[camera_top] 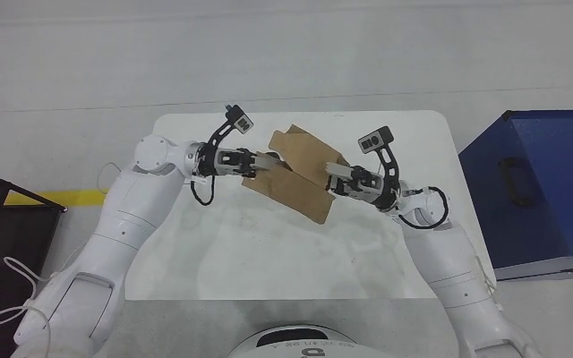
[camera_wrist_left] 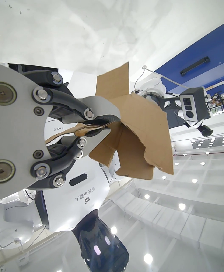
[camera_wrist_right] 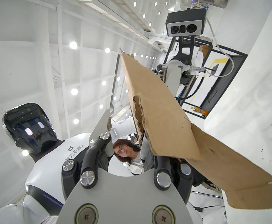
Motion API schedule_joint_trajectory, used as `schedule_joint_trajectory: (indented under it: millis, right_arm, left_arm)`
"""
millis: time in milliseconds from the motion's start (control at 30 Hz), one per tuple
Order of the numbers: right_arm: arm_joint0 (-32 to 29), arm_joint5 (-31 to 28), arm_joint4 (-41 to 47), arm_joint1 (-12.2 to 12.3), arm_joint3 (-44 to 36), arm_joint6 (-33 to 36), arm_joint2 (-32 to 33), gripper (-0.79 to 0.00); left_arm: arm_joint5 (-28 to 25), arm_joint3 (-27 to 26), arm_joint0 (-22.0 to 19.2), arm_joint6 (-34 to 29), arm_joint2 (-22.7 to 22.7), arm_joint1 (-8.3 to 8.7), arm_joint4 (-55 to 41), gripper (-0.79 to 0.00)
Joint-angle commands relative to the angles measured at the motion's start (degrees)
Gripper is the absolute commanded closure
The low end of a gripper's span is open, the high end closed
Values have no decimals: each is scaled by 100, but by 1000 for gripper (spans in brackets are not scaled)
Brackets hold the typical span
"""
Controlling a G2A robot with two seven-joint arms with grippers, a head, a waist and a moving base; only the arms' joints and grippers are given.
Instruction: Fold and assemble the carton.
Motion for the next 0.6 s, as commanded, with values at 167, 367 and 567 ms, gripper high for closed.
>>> schedule_joint_trajectory:
  millis: [167,367,567]
  right_arm:
    - [16,-132,-618,20,-35,-381,-41,-314]
    - [-51,-180,-871,41,-157,-624,-25,0]
    - [-138,-121,-896,71,-283,-932,128,0]
  left_arm:
    - [-254,-105,-29,256,208,23,501,0]
    - [-296,-184,-30,298,247,94,509,0]
    - [-680,252,-122,683,206,195,1062,-785]
